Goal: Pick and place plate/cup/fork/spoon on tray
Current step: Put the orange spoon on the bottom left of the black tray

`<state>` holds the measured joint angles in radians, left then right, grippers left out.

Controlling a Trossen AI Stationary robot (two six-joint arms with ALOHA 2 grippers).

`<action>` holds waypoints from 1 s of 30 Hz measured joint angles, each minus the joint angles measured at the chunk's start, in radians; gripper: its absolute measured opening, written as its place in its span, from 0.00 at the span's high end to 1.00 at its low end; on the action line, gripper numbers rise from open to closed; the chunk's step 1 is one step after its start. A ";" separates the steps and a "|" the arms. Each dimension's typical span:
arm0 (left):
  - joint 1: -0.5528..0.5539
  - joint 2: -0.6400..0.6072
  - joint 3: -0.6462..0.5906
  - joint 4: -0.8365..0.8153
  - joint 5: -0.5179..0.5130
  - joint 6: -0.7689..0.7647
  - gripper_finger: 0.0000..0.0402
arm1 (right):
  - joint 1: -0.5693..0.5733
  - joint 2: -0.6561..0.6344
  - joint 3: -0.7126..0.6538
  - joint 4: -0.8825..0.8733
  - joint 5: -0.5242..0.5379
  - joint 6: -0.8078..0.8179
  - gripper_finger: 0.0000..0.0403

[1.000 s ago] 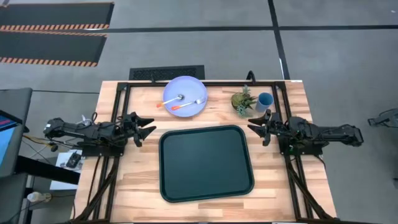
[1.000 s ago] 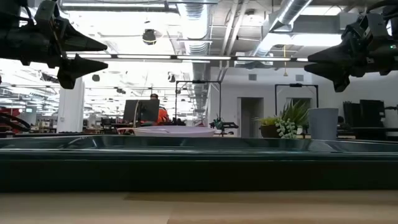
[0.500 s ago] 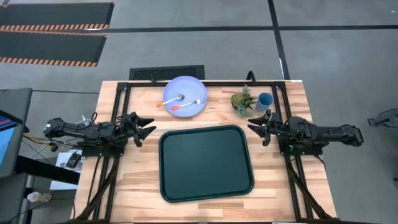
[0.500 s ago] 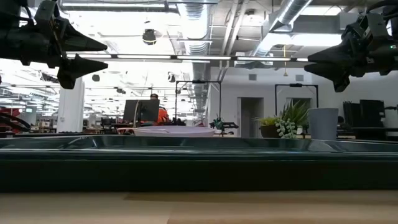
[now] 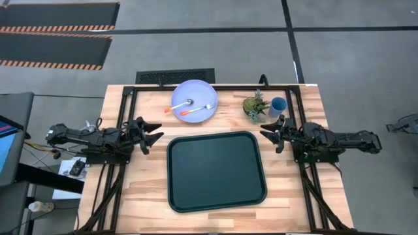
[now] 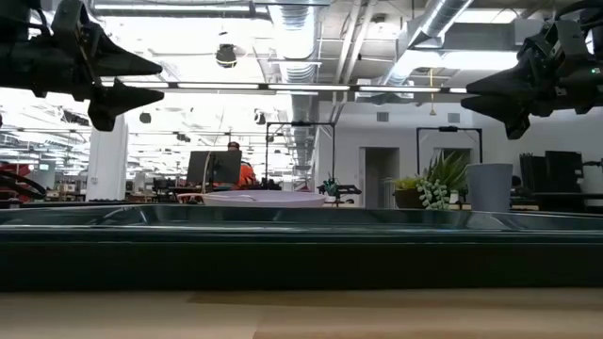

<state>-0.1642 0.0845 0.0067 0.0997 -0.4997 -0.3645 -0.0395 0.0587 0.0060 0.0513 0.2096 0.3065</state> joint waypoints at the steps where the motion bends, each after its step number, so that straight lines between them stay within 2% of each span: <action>1: 0.000 0.000 0.000 -0.009 0.008 0.003 0.41 | 0.000 0.000 0.000 0.000 0.000 0.000 0.56; 11: 0.003 0.005 0.000 -0.010 0.019 0.012 0.41 | 0.000 0.000 0.000 0.000 0.000 0.000 0.56; 17: 0.003 0.005 0.000 -0.011 0.058 -0.205 0.41 | 0.000 0.000 0.000 0.000 0.000 0.000 0.56; 23: 0.003 0.005 0.000 -0.011 0.049 -0.308 0.41 | 0.000 0.000 0.000 0.001 0.000 0.000 0.56; 25: 0.003 0.005 0.000 -0.008 0.017 -0.341 0.41 | -0.001 0.000 0.000 0.001 0.000 0.000 0.56; 28: 0.003 0.007 0.000 0.048 -0.106 -0.443 0.41 | -0.001 0.000 0.000 0.005 0.000 0.000 0.56; 30: 0.003 0.007 0.000 0.107 -0.153 -0.504 0.41 | -0.001 0.000 0.000 0.023 0.001 0.015 0.56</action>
<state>-0.1610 0.0914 0.0067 0.2071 -0.6524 -0.8690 -0.0406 0.0586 0.0062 0.0742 0.2111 0.3216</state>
